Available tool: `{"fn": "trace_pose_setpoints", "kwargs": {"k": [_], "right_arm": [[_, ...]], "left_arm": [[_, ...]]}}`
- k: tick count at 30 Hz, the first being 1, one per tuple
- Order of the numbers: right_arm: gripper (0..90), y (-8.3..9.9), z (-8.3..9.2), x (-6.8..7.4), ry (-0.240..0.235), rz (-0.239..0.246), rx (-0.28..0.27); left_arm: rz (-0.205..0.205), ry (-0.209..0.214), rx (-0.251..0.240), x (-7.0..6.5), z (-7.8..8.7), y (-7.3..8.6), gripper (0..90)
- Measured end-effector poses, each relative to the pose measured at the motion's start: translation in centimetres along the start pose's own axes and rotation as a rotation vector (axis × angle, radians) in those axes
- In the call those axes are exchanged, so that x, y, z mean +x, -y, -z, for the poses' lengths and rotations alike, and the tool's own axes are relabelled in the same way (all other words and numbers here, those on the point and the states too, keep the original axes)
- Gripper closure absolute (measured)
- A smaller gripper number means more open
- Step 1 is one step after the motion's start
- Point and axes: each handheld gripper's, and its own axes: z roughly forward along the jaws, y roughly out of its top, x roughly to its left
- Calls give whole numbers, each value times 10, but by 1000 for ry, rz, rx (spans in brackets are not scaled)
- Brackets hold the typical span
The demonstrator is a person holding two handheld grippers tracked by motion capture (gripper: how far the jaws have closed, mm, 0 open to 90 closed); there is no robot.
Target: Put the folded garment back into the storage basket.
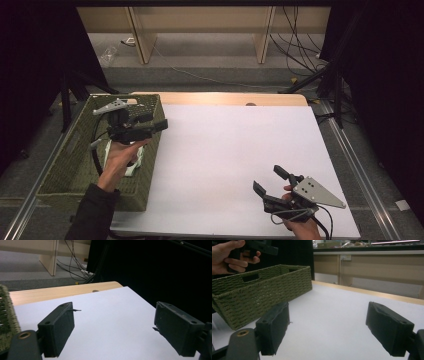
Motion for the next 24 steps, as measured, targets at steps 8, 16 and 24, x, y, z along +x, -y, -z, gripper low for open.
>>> {"fn": "trace_pose_setpoints", "kwargs": {"k": [8, 16, 24], "right_arm": [[200, 0, 0, 0, 1, 1, 1], [201, 0, 0, 0, 1, 0, 0], [200, 0, 0, 0, 1, 1, 2]], "left_arm": [[-23, 18, -12, -11, -7, 3, 158], [-49, 24, -34, -20, -12, 6, 157], [-68, 39, -63, -28, -15, 9, 157]]}}
